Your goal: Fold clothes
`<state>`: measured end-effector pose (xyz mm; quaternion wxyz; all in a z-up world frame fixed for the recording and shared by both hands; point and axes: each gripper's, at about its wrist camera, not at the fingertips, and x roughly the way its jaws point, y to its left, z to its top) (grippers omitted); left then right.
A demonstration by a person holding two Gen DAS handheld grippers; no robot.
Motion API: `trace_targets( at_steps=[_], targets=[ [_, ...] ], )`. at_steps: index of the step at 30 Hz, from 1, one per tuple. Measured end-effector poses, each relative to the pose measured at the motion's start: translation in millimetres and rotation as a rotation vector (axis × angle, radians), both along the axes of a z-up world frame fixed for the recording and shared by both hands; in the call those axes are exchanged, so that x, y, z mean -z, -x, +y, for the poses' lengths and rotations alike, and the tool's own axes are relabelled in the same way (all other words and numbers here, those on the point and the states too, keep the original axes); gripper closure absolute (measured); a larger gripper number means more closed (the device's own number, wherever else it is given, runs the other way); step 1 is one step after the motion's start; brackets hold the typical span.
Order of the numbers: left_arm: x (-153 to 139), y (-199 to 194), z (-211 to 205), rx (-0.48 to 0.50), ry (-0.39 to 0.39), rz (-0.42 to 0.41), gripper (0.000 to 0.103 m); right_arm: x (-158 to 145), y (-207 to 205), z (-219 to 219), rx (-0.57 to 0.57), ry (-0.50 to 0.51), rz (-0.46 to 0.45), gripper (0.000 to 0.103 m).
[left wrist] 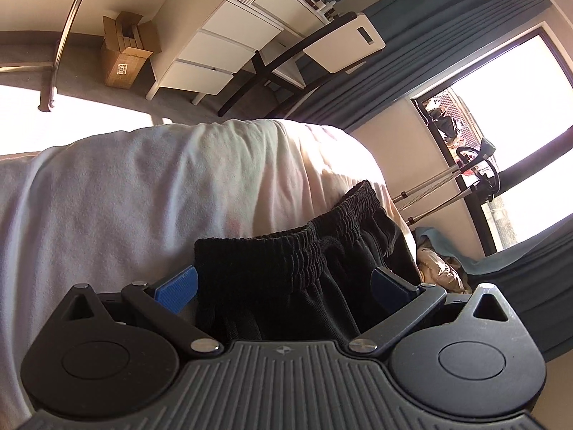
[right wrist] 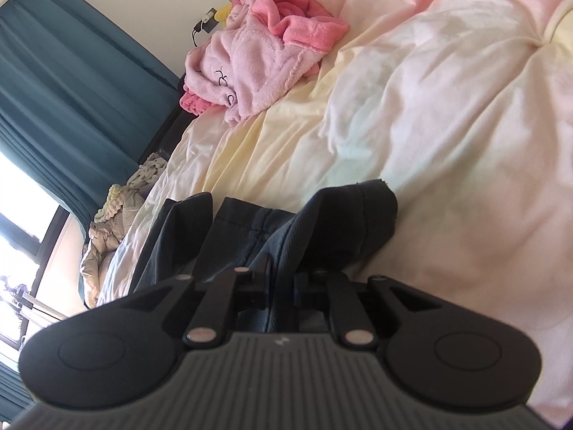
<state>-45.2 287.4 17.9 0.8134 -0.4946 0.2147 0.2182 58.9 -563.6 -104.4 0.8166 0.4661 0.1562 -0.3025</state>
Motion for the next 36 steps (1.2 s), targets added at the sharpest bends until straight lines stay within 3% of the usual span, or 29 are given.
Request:
trace_targets(
  at_steps=[3,9,16,18,22,27,30,32,36],
  targets=[
    [11.6,-1.5,6.5,-0.008,0.072,0.003,0.0,2.1,0.5,-0.2,0.003,-0.005,0.002,0.09],
    [38.8,-10.4,16.8,0.006,0.194,0.092,0.0,-0.2,1.2,2.2,0.028,0.013,0.017,0.084],
    [46.3,-21.5,14.9,0.05,0.163,0.189,0.013,-0.4,5.6,3.3,0.094,0.025,0.03,0.081],
    [50.5,-27.4,12.7,0.095,0.186,0.183,0.014,-1.8,5.5,3.6,0.103,0.044,0.033,0.081],
    [67.5,-49.6,4.0,0.273,0.293,0.153,0.014,0.2,-1.9,4.5,0.107,0.068,0.045,0.079],
    [75.8,-49.5,10.9,0.201,0.37,0.084,0.015,7.1,-11.8,4.0,0.11,0.056,0.044,0.076],
    [80.5,-47.3,16.6,0.164,0.42,0.027,0.029,9.8,-12.9,3.9,0.121,0.053,0.035,0.078],
    [82.1,-45.9,17.6,0.155,0.436,0.004,0.047,11.1,-11.9,3.1,0.131,0.046,0.022,0.087],
    [69.1,-43.3,12.9,0.191,0.387,-0.06,0.064,6.0,-10.5,3.5,0.138,0.035,-0.002,0.094]
  ],
)
